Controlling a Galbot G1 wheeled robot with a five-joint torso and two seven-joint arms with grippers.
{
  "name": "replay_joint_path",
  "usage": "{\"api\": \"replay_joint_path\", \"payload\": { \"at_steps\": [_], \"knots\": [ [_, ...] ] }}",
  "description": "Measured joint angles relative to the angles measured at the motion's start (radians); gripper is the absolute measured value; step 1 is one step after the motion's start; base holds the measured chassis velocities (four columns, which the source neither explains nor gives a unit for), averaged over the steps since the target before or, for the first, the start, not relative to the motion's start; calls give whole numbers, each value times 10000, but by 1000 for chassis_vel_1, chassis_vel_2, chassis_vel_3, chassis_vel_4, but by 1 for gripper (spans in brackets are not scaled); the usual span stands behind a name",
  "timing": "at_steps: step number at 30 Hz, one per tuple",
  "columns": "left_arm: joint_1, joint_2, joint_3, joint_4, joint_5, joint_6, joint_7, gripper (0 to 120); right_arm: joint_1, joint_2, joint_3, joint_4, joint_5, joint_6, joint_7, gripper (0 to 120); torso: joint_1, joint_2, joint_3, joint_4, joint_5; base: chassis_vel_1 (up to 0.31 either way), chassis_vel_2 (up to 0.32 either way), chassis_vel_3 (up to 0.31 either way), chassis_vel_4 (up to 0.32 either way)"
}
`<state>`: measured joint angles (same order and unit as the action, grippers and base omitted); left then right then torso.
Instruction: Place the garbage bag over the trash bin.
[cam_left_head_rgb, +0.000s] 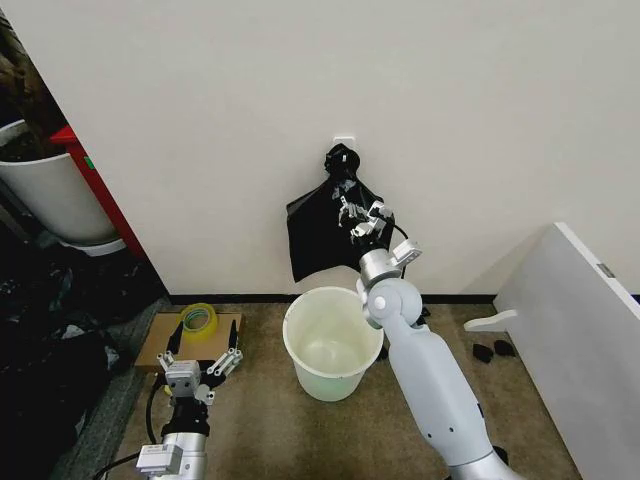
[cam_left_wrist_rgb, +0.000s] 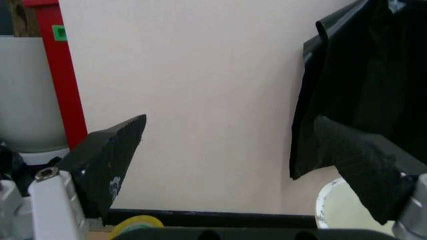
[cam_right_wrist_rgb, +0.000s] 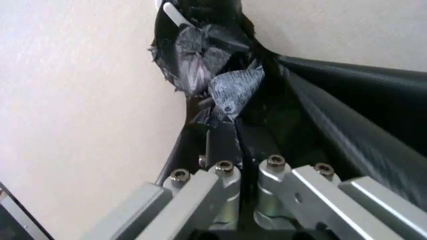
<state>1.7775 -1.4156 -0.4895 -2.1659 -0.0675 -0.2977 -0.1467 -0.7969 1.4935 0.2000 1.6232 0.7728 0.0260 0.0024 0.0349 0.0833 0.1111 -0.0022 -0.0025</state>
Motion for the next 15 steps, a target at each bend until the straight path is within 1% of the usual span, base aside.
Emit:
{"api": "replay_joint_path", "payload": {
  "at_steps": [5,8,9,12,14,15],
  "knots": [
    [-14,-2,29,-1,0,4,-6,99,-518,-241,-93,377,-278,59,-28,0,0,0,0,-1,1,0,0,0,0],
    [-42,14,81,3,0,9,-6,99,-1345,-555,-124,906,-1055,211,-267,0,0,0,-1,-1,2,0,0,0,0],
    [-42,14,81,3,0,9,-6,99,-1345,-555,-124,906,-1055,211,-267,0,0,0,-1,-1,2,0,0,0,0],
    [-63,32,124,21,1,12,-16,99,-2151,-893,-116,1507,-1794,366,-459,0,0,0,0,-2,3,0,0,0,0],
    [-65,39,132,28,1,12,-17,99,-2312,-954,-116,1650,-1942,383,-477,0,0,0,-1,-1,2,0,0,0,0],
    [-75,51,148,46,1,12,-19,99,-2653,-1079,-131,1943,-2326,453,-528,0,0,0,-1,-1,2,0,0,0,0]
  ]
}}
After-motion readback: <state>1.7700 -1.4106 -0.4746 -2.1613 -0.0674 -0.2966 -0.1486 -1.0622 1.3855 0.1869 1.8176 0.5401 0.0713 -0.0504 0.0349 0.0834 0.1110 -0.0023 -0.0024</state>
